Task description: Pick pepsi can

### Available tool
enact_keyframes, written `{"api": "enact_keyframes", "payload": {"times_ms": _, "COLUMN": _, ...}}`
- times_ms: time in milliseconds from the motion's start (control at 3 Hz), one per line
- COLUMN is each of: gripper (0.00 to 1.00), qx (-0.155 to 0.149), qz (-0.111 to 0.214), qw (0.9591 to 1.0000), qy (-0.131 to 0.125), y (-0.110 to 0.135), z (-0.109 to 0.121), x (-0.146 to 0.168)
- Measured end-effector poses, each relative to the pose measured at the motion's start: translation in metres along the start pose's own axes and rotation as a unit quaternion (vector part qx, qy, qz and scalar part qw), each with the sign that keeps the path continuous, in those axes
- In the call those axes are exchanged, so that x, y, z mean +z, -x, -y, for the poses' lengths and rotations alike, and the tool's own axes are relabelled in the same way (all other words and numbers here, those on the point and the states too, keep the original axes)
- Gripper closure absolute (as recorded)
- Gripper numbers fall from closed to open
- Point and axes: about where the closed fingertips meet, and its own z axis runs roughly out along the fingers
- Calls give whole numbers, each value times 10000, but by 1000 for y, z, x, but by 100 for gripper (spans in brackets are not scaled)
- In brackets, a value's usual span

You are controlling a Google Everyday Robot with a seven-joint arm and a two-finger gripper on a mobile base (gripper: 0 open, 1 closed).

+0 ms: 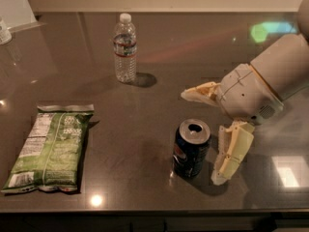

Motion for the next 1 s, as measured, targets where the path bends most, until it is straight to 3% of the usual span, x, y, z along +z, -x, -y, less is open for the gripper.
{"api": "enact_keyframes", "payload": {"times_ms": 333, "gripper": 0, "qx": 133, "qz": -328, "qw": 9991, "qy": -239, "y": -14, "z": 20, "x": -20}}
{"api": "enact_keyframes", "payload": {"times_ms": 1000, "gripper": 0, "qx": 1, "qz": -261, "qw": 9992, "qy": -312, "y": -23, "z": 27, "x": -30}}
